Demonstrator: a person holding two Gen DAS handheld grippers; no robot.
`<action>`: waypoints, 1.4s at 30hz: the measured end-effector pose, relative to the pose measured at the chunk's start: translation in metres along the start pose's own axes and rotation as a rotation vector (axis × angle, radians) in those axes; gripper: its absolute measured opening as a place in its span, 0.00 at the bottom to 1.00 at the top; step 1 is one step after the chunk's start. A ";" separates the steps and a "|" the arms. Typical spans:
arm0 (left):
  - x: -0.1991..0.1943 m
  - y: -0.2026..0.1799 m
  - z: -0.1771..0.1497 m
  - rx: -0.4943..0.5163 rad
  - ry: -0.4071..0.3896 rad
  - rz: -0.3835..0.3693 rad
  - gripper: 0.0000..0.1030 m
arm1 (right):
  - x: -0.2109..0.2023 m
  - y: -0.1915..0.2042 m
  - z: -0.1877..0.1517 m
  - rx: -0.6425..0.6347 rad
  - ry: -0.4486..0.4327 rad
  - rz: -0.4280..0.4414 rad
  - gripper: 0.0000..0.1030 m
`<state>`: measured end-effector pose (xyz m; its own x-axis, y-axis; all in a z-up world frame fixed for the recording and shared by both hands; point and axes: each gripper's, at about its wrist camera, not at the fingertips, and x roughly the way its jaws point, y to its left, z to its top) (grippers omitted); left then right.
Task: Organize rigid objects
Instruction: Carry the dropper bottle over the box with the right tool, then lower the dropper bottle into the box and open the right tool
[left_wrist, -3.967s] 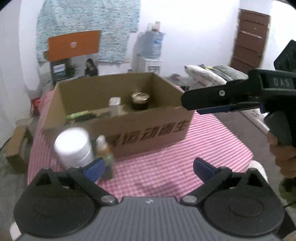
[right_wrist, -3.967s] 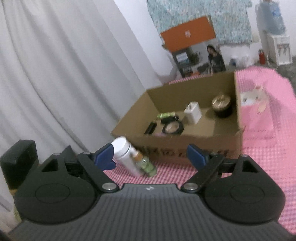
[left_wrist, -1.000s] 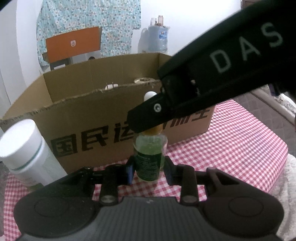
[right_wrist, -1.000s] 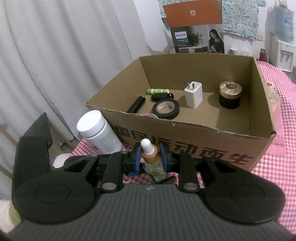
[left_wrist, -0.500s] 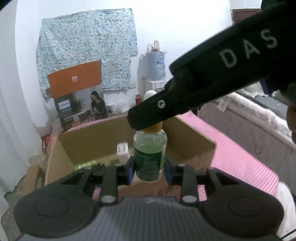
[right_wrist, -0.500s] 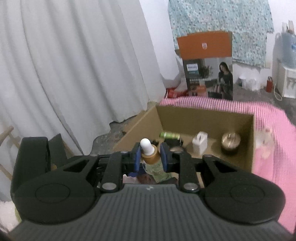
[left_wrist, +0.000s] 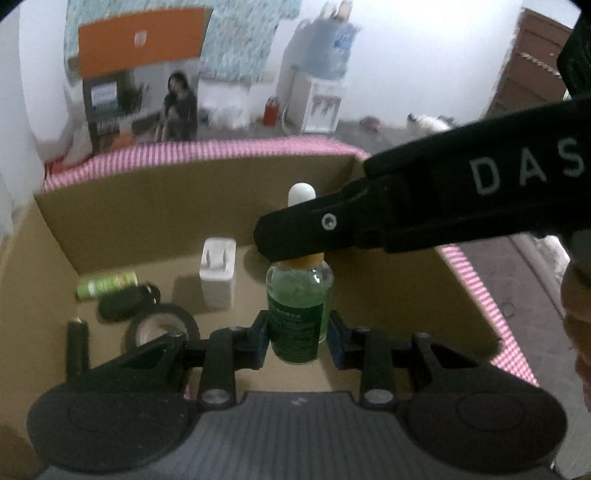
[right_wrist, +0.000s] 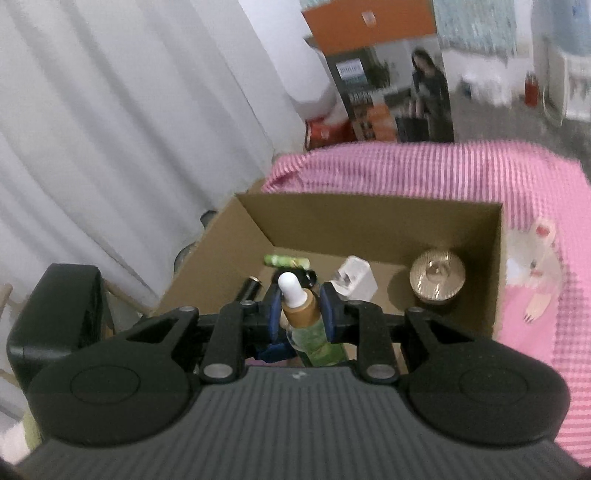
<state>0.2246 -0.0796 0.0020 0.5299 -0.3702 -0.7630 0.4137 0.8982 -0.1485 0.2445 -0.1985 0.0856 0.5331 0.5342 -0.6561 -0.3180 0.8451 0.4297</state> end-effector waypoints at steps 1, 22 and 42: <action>0.005 0.004 0.001 -0.011 0.015 0.003 0.32 | 0.007 -0.005 0.000 0.013 0.012 0.006 0.21; 0.003 -0.001 0.002 -0.004 -0.002 0.014 0.67 | 0.059 -0.028 -0.020 0.046 0.119 0.015 0.23; -0.119 -0.041 -0.045 0.125 -0.234 0.053 0.97 | -0.108 0.045 -0.075 -0.018 -0.336 -0.030 0.99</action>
<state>0.1114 -0.0618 0.0709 0.7042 -0.3812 -0.5989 0.4613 0.8870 -0.0221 0.1143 -0.2164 0.1293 0.7701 0.4749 -0.4258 -0.3103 0.8622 0.4004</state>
